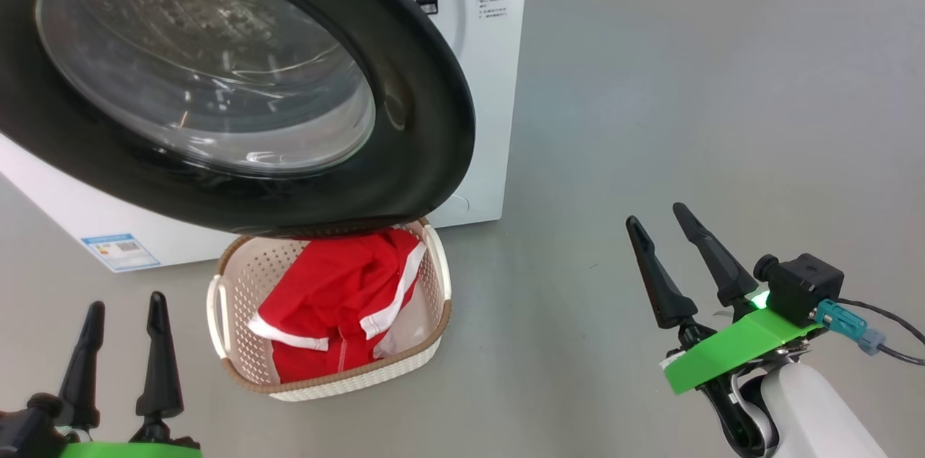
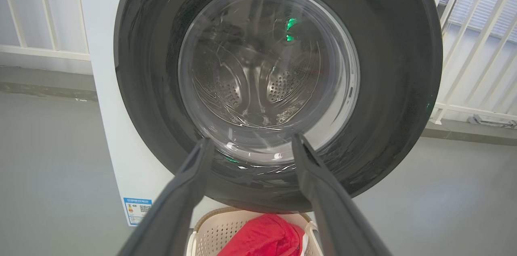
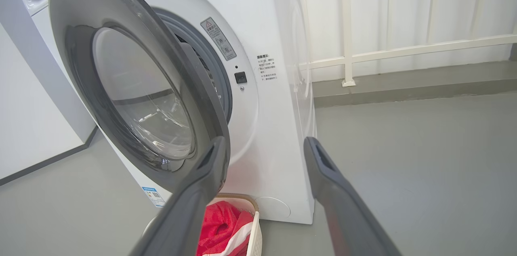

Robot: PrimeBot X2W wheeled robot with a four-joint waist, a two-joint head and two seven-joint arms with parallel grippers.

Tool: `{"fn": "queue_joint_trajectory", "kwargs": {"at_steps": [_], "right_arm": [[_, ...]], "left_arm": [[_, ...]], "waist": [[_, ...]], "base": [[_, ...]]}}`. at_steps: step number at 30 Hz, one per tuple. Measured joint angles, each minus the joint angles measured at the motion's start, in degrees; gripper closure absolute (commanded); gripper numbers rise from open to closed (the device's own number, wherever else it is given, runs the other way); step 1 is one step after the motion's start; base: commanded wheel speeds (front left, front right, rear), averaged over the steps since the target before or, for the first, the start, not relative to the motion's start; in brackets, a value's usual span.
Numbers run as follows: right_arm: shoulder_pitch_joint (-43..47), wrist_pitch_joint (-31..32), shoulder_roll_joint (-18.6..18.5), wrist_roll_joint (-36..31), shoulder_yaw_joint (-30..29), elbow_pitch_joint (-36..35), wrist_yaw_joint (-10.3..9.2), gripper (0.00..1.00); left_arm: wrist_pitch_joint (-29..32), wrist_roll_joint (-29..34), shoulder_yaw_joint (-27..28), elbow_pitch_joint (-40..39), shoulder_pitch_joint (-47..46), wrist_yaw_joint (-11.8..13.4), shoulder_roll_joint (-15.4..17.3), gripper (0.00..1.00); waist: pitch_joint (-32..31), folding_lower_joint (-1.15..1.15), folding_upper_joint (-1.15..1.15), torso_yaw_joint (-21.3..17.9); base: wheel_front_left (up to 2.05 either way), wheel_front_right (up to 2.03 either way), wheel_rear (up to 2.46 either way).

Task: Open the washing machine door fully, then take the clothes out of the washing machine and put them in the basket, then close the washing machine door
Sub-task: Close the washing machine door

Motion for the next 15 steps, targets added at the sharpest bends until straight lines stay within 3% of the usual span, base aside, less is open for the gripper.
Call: {"fn": "queue_joint_trajectory", "kwargs": {"at_steps": [5,6,8,9,10,11,15], "right_arm": [[-0.01,0.00,-0.11,0.00,0.03,-0.05,0.00,0.00],[-0.01,0.00,-0.16,0.00,0.14,-0.16,0.00,0.05],[-0.05,0.00,-0.27,0.00,0.38,-0.93,0.00,0.54],[-0.12,0.00,-0.29,0.00,0.44,-1.10,0.00,0.67],[-0.14,0.00,-0.33,0.00,0.53,-1.30,0.00,0.88],[-0.15,0.00,-0.44,0.00,0.69,-1.54,0.00,1.00],[-1.37,0.00,-1.11,0.00,2.04,-2.05,0.00,1.00]], "left_arm": [[0.00,1.53,0.77,-0.38,0.00,-0.79,-1.27,0.00],[-0.01,1.76,0.79,-0.43,0.01,-0.96,-1.60,0.00],[0.00,1.87,0.91,-0.48,0.01,-1.12,-2.02,0.00],[-0.01,2.04,1.04,-0.49,0.01,-1.42,-2.12,0.00],[-0.01,2.34,1.22,-0.55,0.01,-1.44,-2.25,0.00],[-0.01,2.48,1.36,-0.59,0.01,-1.46,-2.45,0.00],[-0.18,3.11,1.59,-0.96,-0.03,-1.98,-3.55,0.00]], "waist": [[0.19,0.00,0.00,0.55],[0.26,0.00,0.00,0.64],[0.45,0.00,0.00,0.86],[0.55,0.00,0.00,0.97],[0.63,0.00,0.00,1.09],[0.72,0.00,0.00,1.23],[1.11,0.00,0.00,2.05]], "base": [[0.00,0.00,0.00],[0.00,0.00,0.00],[0.00,0.00,0.00],[0.00,0.00,0.00],[0.00,0.00,0.00],[0.00,0.00,0.00],[0.00,0.00,0.00]]}}
